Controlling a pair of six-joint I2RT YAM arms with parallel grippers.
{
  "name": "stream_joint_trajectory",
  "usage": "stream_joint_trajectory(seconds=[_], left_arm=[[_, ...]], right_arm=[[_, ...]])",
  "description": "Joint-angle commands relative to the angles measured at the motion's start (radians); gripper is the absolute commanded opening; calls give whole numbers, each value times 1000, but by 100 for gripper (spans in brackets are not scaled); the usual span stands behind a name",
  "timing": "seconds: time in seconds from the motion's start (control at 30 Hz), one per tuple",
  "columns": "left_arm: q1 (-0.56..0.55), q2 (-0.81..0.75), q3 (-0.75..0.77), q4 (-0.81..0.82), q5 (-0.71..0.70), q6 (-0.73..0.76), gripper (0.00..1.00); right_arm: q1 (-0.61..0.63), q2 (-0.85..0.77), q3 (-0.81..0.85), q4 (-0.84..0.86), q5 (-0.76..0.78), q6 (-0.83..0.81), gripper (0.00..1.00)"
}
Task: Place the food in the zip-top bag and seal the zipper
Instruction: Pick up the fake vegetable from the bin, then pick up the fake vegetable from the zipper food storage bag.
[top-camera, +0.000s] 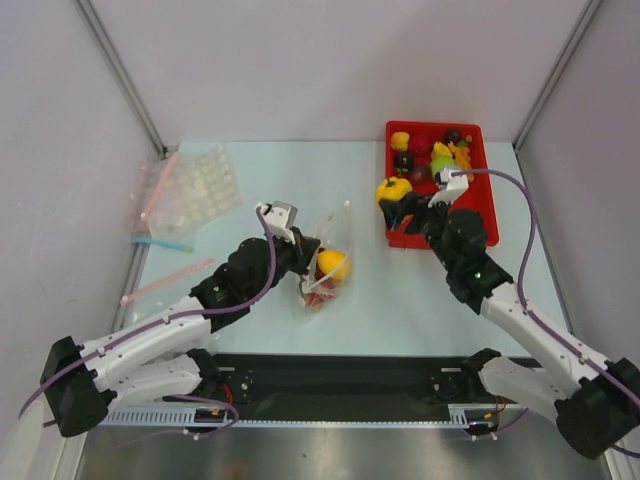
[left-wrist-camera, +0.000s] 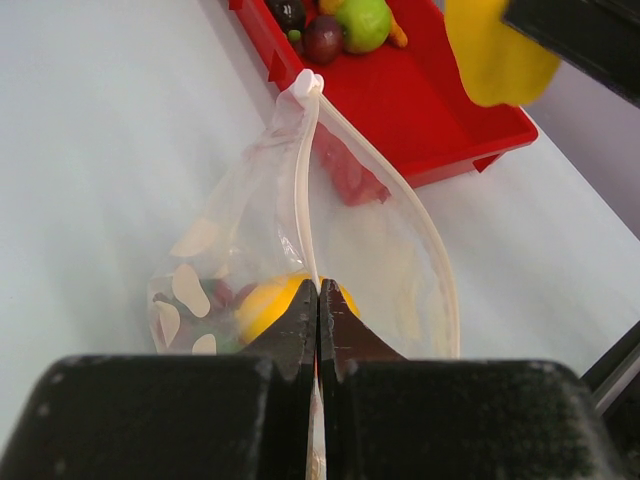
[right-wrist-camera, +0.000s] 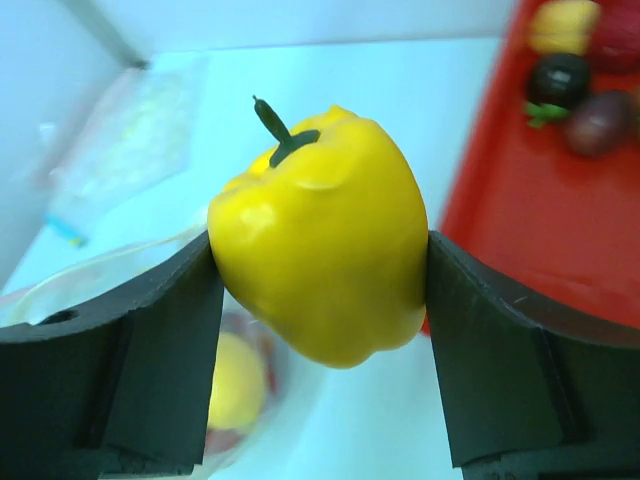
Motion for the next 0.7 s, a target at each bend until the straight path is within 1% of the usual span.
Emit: stream_joint_trajectory(seconds=[0.0, 0.03, 0.07, 0.1, 0.13, 0.17, 0.2, 0.3, 0.4, 0.47, 0.6, 0.67], left_arm=[[-4, -19, 20, 18, 2, -3, 0], [-4, -20, 21, 18, 2, -3, 0], [-4, -21, 21, 18, 3, 0, 0], [-2, -20, 21, 19, 3, 0, 0], [-4, -20, 21, 21, 6, 2, 0], [-4, -18, 21, 21, 8, 3, 0], [-4, -18, 21, 22, 12, 6, 0], [-4, -18, 21, 41, 55, 19, 0], [-4, -18, 18, 70, 130, 34, 0], [-4, -15, 13, 94, 185, 42, 0], [-4, -4, 17, 122, 282, 45, 0], [-5, 3, 18, 131, 302, 43, 0]], right_arm=[[100, -124, -84, 99, -43, 8, 45], [143, -153, -107, 118, -47, -9, 45], [155, -181, -163, 148, -78, -31, 44], [166, -237, -190, 215, -96, -34, 44], [177, -256, -210, 248, -115, -31, 43], [180, -276, -237, 277, -180, -31, 43], [181, -294, -247, 321, -210, -34, 43], [186, -298, -258, 375, -316, -46, 43], [189, -272, -247, 417, -428, -42, 43], [194, -259, -250, 435, -461, -31, 43], [198, -247, -262, 478, -451, -26, 43], [200, -232, -268, 491, -445, -20, 43]])
